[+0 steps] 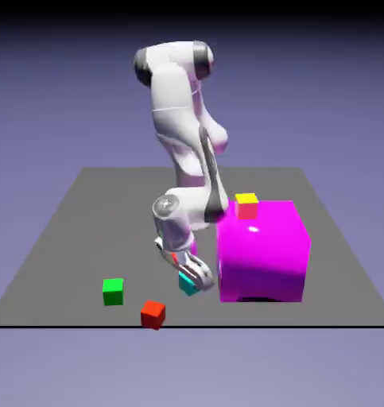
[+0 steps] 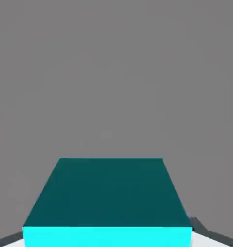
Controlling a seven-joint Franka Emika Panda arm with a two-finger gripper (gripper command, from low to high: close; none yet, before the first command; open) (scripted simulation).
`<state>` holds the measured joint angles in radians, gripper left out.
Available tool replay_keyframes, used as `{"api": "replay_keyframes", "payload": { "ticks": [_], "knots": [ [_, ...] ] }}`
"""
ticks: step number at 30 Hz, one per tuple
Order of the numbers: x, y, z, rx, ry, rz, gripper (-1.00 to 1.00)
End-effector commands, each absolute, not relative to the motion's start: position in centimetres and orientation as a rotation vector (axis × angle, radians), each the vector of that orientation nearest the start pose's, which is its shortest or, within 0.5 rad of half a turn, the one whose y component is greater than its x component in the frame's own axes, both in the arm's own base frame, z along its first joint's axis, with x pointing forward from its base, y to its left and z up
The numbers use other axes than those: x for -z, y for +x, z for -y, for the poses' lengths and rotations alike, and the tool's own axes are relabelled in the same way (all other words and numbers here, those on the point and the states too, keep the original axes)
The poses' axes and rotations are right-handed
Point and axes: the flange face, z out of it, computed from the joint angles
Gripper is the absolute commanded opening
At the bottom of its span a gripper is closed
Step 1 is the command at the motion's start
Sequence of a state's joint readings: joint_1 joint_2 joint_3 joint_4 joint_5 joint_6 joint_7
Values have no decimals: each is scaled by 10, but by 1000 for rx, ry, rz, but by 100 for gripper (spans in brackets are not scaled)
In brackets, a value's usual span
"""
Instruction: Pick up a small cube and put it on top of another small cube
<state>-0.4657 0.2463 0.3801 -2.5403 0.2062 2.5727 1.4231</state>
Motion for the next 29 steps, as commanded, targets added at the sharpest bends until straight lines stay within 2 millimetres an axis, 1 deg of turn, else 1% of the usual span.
{"api": "replay_keyframes", "payload": {
  "ticks": [1,2,6,9,13,17,18,19,22,23,24,25,28,29],
  "knots": [
    [-185,433,32,-427,-2048,-2320,-100],
    [-191,436,40,-429,-2035,-2330,-100],
    [-201,452,93,-438,-1938,-2395,-100],
    [-209,460,135,-439,-1867,-2440,-100],
    [-224,464,193,-432,-1776,-2497,-100],
    [-242,460,251,-416,-1689,-2550,-100],
    [-244,459,258,-414,-1679,-2556,-100],
    [-244,459,258,-414,-1679,-2556,-100],
    [-186,456,248,-414,-1679,-2555,-100],
    [-176,454,246,-414,-1679,-2556,-100],
    [-176,454,246,-414,-1679,-2556,100],
    [-176,454,246,-414,-1679,-2556,100],
    [-233,459,256,-414,-1679,-2555,100],
    [-244,459,258,-414,-1679,-2556,100]
  ]
}}
